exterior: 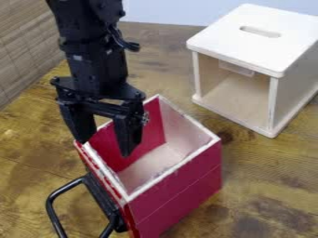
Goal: Open the drawer
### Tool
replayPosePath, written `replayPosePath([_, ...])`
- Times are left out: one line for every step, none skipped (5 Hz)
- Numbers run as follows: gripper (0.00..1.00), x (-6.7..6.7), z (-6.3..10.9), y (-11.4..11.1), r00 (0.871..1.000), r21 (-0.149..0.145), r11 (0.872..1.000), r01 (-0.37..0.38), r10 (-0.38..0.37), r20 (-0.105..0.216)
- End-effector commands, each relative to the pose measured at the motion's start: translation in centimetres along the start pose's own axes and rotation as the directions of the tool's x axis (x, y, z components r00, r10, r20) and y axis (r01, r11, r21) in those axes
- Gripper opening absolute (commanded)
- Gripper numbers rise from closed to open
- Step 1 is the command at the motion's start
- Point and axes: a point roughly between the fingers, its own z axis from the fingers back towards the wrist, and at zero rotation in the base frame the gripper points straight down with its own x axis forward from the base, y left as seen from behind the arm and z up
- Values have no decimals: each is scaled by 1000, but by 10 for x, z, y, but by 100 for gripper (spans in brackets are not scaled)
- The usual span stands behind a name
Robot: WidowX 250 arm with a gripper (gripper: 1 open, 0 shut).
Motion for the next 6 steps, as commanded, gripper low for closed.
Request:
replayPosePath([100,12,3,-4,999,2,999,37,-37,31])
replayPosePath([100,26,12,-10,994,6,997,75,-76,74])
replayPosePath([100,40,20,-21,991,24,996,83,-86,106])
replayPosePath([100,47,22,-23,987,42,997,73,-78,142])
replayPosePath([100,52,24,-19,983,59,997,46,-56,178])
replayPosePath([100,55,24,-16,978,69,997,22,-36,206])
